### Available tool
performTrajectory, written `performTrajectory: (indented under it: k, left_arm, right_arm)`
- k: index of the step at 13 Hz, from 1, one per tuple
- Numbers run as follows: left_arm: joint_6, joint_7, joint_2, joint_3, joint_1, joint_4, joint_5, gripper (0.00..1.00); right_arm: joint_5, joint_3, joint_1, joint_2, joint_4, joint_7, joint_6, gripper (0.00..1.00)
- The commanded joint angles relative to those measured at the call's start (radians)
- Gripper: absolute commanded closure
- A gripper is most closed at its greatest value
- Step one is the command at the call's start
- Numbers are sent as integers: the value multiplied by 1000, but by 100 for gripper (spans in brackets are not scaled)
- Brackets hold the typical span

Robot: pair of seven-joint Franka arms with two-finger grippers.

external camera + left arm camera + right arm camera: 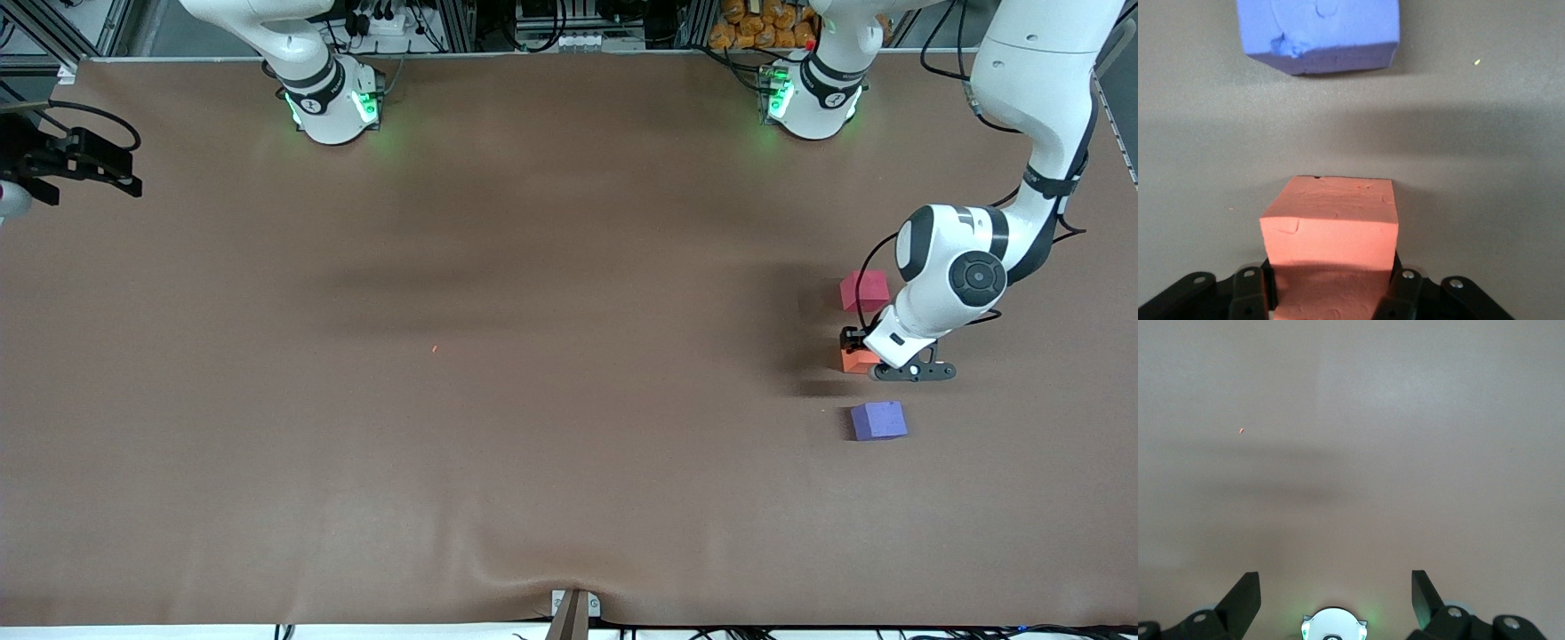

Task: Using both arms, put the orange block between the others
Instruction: 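Lower the orange cube between the pink and purple cubes, open left gripper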

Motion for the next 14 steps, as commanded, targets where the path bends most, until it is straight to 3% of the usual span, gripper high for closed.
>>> performTrajectory:
  k: [1,2,4,8,10,14]
  left_arm:
    - [9,-21,29,-13,15,23,25,100]
    - [11,-23,34,-12,15,26,25,82]
    - [8,-23,32,-13,17,37,22,0]
    - [-12,-55,-29,-16,5,50,19,0]
    - [-119,-52,-83,-53,9,101,17,0]
    - [-577,-17,-144,-142,8,434,14,0]
  right_arm:
    - [-17,-2,14,-1,1,-1,5,0]
    - [-17,-2,14,-1,1,-1,5,0]
    - [-17,-2,14,-1,1,-1,5,0]
    - [-17,0,16,-1,1,-1,4,0]
    - [-17,1,19,-1,1,1,5,0]
    - [-17,0,20,-1,2,1,5,0]
